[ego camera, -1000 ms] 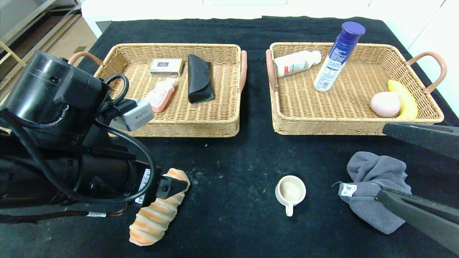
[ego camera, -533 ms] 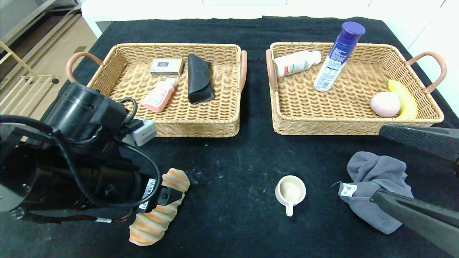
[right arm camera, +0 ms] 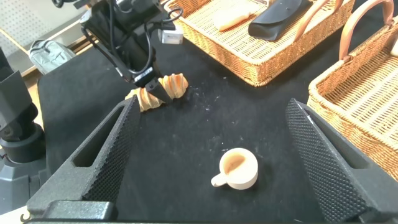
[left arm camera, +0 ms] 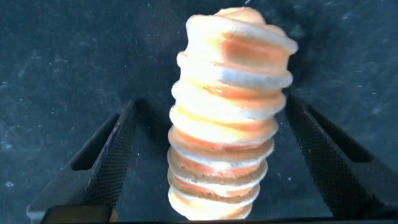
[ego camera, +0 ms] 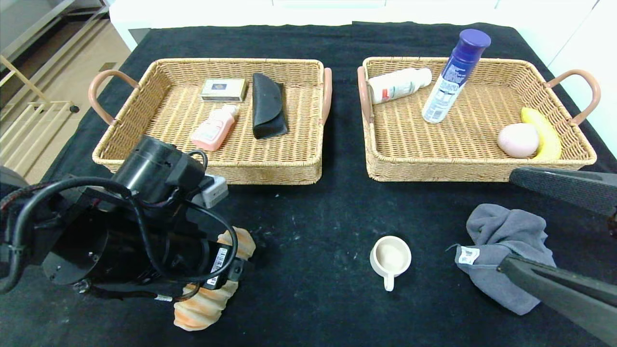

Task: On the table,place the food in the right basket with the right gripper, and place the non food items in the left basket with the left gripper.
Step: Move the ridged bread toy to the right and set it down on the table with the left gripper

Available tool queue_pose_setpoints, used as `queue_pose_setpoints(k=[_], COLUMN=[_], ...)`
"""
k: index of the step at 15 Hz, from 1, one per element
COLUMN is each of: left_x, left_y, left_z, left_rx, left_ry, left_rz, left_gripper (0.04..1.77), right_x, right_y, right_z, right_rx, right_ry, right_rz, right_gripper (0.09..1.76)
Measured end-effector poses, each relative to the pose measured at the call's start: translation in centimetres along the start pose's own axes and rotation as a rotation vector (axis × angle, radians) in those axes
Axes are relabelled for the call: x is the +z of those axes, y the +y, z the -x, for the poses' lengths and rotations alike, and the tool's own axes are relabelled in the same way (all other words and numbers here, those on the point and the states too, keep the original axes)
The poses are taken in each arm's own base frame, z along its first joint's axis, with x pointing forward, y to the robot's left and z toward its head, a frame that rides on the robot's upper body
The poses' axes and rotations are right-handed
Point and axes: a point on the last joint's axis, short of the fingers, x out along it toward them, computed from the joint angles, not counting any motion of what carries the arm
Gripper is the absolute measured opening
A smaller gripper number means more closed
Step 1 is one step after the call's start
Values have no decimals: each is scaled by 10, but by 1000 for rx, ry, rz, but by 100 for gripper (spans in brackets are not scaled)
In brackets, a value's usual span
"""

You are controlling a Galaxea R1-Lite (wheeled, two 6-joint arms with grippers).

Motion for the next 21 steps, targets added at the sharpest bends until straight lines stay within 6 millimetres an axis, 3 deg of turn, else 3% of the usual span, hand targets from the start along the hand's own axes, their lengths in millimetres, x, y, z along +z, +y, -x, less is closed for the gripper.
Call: queue_pose_setpoints(k=[1,5,8,9,10,21], left_x=[0,0,0,0,0,3], left_y=[0,0,-1,-1,-1,-2], left_z=[-2,-5,-7,-7,-8,-4], left_rx=[3,7,7,7,7,-10], left_ry=[5,14,17,18,20,9], left_rz=[-1,-1,-1,-1,-1,23], left_gripper=[171,110,81,68,42,34], right_x=[0,0,0,0,0,0], right_y=[0,0,0,0,0,0], right_z=[0,0,0,0,0,0], right_rx=[0,0,0,-1,0,0], right_ry=[0,1,-1,-1,-1,2], right_rz=[0,0,0,0,0,0], right_gripper=[171,171,171,171,171,171])
